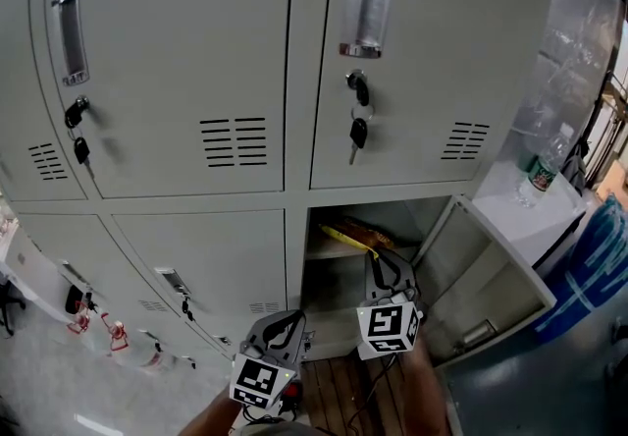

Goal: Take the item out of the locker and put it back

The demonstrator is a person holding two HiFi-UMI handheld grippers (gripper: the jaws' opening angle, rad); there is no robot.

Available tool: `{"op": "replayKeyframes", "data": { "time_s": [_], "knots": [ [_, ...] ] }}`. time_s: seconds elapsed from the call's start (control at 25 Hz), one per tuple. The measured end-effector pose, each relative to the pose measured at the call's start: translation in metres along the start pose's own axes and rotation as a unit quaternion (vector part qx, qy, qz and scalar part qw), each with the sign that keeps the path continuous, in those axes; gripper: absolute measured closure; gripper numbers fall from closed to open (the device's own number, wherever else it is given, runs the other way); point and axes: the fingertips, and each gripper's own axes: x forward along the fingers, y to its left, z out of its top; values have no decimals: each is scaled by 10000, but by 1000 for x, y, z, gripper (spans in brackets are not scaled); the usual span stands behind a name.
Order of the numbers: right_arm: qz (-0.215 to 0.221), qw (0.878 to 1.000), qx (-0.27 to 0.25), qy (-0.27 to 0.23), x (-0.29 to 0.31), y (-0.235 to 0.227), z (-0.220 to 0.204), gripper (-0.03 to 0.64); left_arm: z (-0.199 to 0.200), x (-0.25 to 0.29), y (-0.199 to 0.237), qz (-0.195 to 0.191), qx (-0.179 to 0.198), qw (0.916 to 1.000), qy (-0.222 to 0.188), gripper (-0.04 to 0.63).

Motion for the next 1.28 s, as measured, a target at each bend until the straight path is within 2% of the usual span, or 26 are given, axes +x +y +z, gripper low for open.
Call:
{"op": "replayKeyframes", "data": {
  "time_s": [0.28, 0.64, 0.88, 1.28],
  "knots": [
    [-306, 9962, 738, -351, -39, -16, 14, 588, 7, 0, -12, -114, 19, 9999, -89, 575],
    [-503, 9793, 1889, -531, -117, -26, 7, 589, 10, 1, -33, -274, 10, 9995, -137, 575],
    [-835, 9670, 2387, -317, -164, -20, -27, 591, 9, 0, -46, -330, 2, 9994, -131, 575],
    [-994, 9593, 2636, 183, -207, 18, -82, 591, -4, -13, -67, -416, -21, 9991, -1, 575]
  ]
}}
